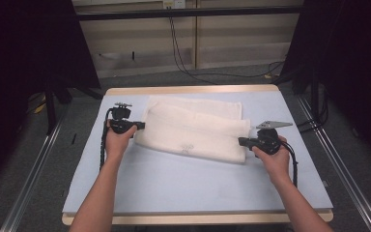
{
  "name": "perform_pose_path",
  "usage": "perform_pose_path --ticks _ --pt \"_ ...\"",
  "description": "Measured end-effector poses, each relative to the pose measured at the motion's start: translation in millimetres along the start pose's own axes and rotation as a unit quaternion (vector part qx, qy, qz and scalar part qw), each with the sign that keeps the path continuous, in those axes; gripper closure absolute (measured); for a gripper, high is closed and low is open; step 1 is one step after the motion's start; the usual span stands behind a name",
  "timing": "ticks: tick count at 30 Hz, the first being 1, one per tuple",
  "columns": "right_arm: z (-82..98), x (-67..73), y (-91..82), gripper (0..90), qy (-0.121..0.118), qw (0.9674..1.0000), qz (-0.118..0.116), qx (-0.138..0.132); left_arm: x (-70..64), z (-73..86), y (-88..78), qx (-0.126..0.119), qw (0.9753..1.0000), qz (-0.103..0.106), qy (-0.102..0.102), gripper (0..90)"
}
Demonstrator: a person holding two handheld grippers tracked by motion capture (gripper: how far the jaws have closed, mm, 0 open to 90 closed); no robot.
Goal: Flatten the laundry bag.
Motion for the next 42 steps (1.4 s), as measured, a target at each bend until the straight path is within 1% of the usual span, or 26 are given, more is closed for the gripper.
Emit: perform_pose_path --ticks 3,8,10,11,15,16,17,18,19,21,22,23,24,25,28,30,31,32,34,35,36,37,38,39,40,42 --pt "-0.9 2.9 -3.7 90.0 -0.006 1.0000 0.000 -0.003 -2.4 2.3 -5.5 0.005 1.0000 0.000 0.006 81.2" --pt "2.3 3.1 -11.5 90.0 -0.018 0.9998 0.009 -0.005 -7.3 5.2 -23.3 -0.011 0.9999 0.007 0.009 82.7" --pt "6.4 2.2 -14.8 90.0 -0.015 0.9998 0.013 -0.002 -8.8 6.5 -25.3 -0.014 0.9998 0.008 0.011 82.8" --pt "8.8 1.4 -16.4 90.0 -0.013 0.9998 0.013 -0.002 -9.7 10.3 -28.5 -0.023 0.9996 0.013 0.008 82.8" --pt "14.5 -0.6 -19.3 90.0 -0.007 0.9999 0.014 -0.002 -8.6 21.1 -29.4 -0.022 0.9996 0.014 0.006 82.8" --pt "14.5 -1.0 -19.6 87.9 0.000 0.9998 0.015 -0.009 -6.1 28.1 -29.1 -0.023 0.9997 0.013 0.000 82.8" --pt "14.5 -1.0 -19.6 87.9 0.000 0.9998 0.015 -0.009 -6.1 28.1 -29.1 -0.023 0.9997 0.013 0.000 82.8" --pt "12.2 -0.8 -18.1 75.3 0.004 0.9997 0.022 -0.011 -3.2 32.9 -28.2 -0.025 0.9996 0.014 -0.008 82.8" --pt "10.2 -0.8 -17.1 70.6 0.002 0.9994 0.032 -0.010 -1.7 34.9 -27.7 -0.023 0.9996 0.012 -0.008 82.8" --pt "7.9 -0.2 -15.5 68.5 -0.002 0.9993 0.036 -0.011 -0.6 36.7 -27.9 -0.020 0.9997 0.013 -0.005 82.8" --pt "3.8 -2.2 -11.1 61.0 0.005 0.9988 0.046 -0.013 0.4 38.3 -27.9 -0.019 0.9997 0.014 -0.006 82.8" --pt "3.8 -2.2 -11.1 61.0 0.005 0.9988 0.046 -0.013 0.4 38.3 -27.9 -0.019 0.9997 0.014 -0.006 82.8" --pt "2.3 -6.5 -5.1 57.6 0.017 0.9984 0.053 -0.005 1.0 39.2 -28.1 -0.018 0.9997 0.014 -0.004 82.8" --pt "1.8 -10.1 -1.6 54.4 0.019 0.9982 0.057 -0.001 0.9 39.9 -28.0 -0.018 0.9997 0.014 -0.003 82.9" --pt "-1.1 -21.1 6.1 51.4 0.044 0.9964 0.073 0.003 1.4 42.2 -27.8 -0.019 0.9997 0.014 -0.005 82.8" --pt "-5.1 -24.7 10.6 51.4 0.060 0.9958 0.070 -0.001 2.4 43.9 -27.9 -0.016 0.9998 0.014 0.000 82.9" --pt "-5.1 -24.7 10.6 51.4 0.060 0.9958 0.070 -0.001 2.4 43.9 -27.9 -0.016 0.9998 0.014 0.000 82.8" --pt "-7.1 -27.1 14.9 57.0 0.066 0.9956 0.066 0.003 2.4 44.3 -28.2 -0.021 0.9997 0.012 -0.005 82.8" --pt "-8.3 -24.2 16.8 72.5 0.058 0.9972 0.049 0.000 2.0 46.6 -29.5 -0.017 0.9998 0.014 -0.002 82.8" --pt "-8.3 -24.2 16.8 72.5 0.058 0.9972 0.049 0.000 2.0 46.6 -29.5 -0.017 0.9998 0.014 -0.002 82.8" --pt "-7.8 -19.5 15.1 80.9 0.050 0.9982 0.032 0.000 0.6 47.7 -31.2 -0.018 0.9997 0.014 -0.003 82.8" --pt "-7.8 -19.5 15.1 80.9 0.050 0.9982 0.032 0.000 0.6 47.7 -31.2 -0.018 0.9997 0.014 -0.003 83.1" --pt "-10.1 -14.4 9.5 82.8 0.042 0.9989 0.018 -0.010 0.1 49.4 -34.4 -0.016 0.9998 0.014 0.005 83.3" --pt "-10.1 -14.4 9.5 82.8 0.042 0.9989 0.018 -0.010 0.1 49.4 -34.4 -0.016 0.9998 0.014 0.005 83.5" --pt "-11.7 -9.4 3.9 83.3 0.026 0.9995 0.009 -0.014 -2.3 51.5 -35.7 -0.018 0.9997 0.013 0.007 83.6" --pt "-13.4 -2.7 -2.2 83.5 0.008 0.9997 0.003 -0.023 -2.7 55.4 -36.1 -0.021 0.9997 0.012 0.005 83.6"
Point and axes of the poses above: each handheld gripper's, and its own axes: y roughly forward along the jaws, z roughly out of its underside, x roughly to its left, the point moved 10 cm from there along y, roughly forward along the jaws, and after that the axes turned 5 degrees about -y, right-handed, at the moved point
